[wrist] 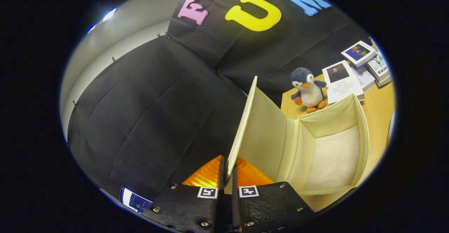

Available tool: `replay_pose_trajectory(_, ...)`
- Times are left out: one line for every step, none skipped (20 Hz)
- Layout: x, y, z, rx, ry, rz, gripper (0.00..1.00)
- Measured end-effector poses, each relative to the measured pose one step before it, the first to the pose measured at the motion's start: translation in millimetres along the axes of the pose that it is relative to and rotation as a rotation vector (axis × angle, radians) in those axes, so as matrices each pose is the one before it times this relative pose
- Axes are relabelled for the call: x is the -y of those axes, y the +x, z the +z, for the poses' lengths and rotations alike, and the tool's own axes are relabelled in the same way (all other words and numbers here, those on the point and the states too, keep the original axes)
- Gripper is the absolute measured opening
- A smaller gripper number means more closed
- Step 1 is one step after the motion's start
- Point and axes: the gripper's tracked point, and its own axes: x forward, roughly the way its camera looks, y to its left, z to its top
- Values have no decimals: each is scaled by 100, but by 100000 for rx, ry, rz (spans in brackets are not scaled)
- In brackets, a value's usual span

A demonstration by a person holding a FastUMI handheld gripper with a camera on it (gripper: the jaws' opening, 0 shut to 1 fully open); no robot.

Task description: Open the storage box then place both shoes into the box .Put the left shoe in first, then the right shoe, with the right side of both shoes facing outward in a uniform manner.

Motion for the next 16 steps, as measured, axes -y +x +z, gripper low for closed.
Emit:
replay_pose_trajectory(-385, 719, -248, 323, -2755, 32, 9)
replay_pose_trajectory(-313, 462, -76, -103, -2083, -289, 17)
replay_pose_trajectory(-501, 546, -324, -535, -2731, 1226, 17)
replay_pose_trajectory(-337, 239, -656, -2001, -2329, 296, 30)
replay_pose_trajectory(99, 318, -519, -2464, -2763, 75, 56)
replay_pose_trajectory(-157, 200, -531, -2034, -2704, 136, 82)
replay_pose_trajectory(197, 44, -289, -573, -2354, -1001, 90)
replay_pose_trajectory(65, -241, -171, 164, -2068, -1193, 96)
replay_pose_trajectory(249, -264, -5, 339, -1839, -967, 96)
replay_pose_trajectory(595, -247, 163, 478, -2136, -1632, 96)
replay_pose_trajectory(500, -459, 210, 502, -2526, -1847, 97)
replay_pose_trajectory(745, -507, 74, 865, -2370, -1820, 97)
replay_pose_trajectory(817, -501, 327, 909, -2128, -1699, 97)
replay_pose_trajectory(971, -570, 455, 1360, -2333, -2254, 97)
replay_pose_trajectory(947, -638, 350, 1348, -2097, -2145, 97)
replay_pose_trajectory(1187, -674, 329, 1168, -1989, -2357, 97)
